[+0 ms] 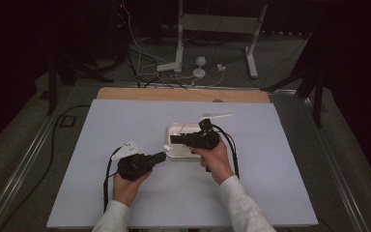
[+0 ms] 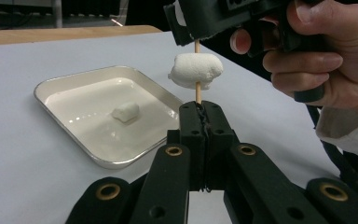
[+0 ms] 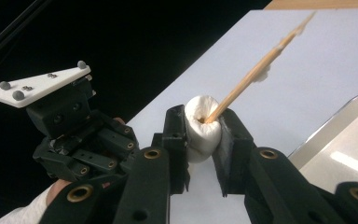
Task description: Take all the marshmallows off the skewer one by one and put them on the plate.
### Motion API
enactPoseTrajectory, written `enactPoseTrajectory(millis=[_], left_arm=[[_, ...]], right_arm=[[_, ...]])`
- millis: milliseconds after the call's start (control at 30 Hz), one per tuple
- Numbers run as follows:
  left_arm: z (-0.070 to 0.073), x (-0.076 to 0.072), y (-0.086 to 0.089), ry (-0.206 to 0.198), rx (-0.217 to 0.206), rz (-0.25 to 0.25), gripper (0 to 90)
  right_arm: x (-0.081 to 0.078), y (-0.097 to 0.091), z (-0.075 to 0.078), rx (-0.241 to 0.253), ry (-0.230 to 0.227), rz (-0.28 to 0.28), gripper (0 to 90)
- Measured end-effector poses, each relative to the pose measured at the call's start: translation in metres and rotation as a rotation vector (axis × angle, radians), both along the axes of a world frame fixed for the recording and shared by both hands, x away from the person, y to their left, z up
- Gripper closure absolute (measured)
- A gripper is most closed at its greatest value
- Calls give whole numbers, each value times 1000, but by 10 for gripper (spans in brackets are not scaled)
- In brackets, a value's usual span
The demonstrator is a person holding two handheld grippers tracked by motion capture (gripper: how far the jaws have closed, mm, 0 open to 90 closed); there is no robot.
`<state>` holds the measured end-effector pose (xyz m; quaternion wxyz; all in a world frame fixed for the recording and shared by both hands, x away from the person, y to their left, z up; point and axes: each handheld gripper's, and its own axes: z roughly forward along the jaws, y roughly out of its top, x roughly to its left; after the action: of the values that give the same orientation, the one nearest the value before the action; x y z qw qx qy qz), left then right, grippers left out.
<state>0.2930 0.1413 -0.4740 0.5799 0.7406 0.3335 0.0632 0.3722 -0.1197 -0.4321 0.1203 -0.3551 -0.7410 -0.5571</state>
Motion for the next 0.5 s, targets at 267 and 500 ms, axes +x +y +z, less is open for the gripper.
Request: enactPoseTrajectory(millis=[267, 500], left_arm=[[0, -1, 3, -13, 19, -3, 900], [2, -2, -1, -31, 29, -14, 900]], right_arm=[[3, -10, 9, 27, -20, -60, 775], [5, -18, 23, -7, -50, -66, 773]])
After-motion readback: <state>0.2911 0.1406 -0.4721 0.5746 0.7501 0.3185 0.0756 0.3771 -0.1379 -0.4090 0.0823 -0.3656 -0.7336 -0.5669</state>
